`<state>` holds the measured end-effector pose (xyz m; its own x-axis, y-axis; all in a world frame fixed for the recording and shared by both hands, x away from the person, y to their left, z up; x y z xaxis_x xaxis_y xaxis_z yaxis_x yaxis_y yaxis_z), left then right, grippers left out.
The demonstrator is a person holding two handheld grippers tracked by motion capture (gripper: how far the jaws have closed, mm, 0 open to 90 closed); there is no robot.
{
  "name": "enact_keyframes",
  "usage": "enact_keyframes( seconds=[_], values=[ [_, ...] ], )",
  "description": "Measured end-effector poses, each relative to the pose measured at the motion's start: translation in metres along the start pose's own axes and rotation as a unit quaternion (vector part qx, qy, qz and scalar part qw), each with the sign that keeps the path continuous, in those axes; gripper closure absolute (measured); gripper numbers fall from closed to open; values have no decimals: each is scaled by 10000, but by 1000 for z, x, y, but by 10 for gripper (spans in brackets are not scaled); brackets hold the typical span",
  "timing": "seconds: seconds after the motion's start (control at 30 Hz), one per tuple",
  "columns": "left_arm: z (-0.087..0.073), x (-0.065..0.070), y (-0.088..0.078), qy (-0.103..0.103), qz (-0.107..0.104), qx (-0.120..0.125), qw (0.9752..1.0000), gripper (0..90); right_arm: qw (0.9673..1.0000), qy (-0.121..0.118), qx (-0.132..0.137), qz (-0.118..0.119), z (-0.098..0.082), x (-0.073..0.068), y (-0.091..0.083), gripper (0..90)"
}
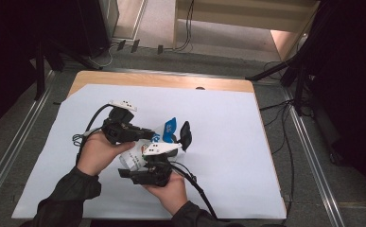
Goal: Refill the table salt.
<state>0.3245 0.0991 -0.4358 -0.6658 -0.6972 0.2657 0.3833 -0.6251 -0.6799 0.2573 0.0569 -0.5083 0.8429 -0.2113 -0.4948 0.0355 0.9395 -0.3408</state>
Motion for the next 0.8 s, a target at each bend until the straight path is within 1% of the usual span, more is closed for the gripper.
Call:
enact_keyframes(
  seconds=[0.8],
  values=[
    [1, 1, 0, -22, -22, -1, 10000, 894, 10000, 22, 33, 14, 0, -1, -1, 570]
  ],
)
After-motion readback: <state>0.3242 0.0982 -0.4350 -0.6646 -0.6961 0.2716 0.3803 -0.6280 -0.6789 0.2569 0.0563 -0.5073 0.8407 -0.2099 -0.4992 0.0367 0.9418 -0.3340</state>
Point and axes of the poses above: each handheld gripper's, and its own axes: y roughly forward along the jaws, z roughly out of its top, x roughly to its right, the point moved 7 cm from there along y, roughly forward along the jaws, and after that the axes turned 7 degrees about z, right-handed, at the moved point
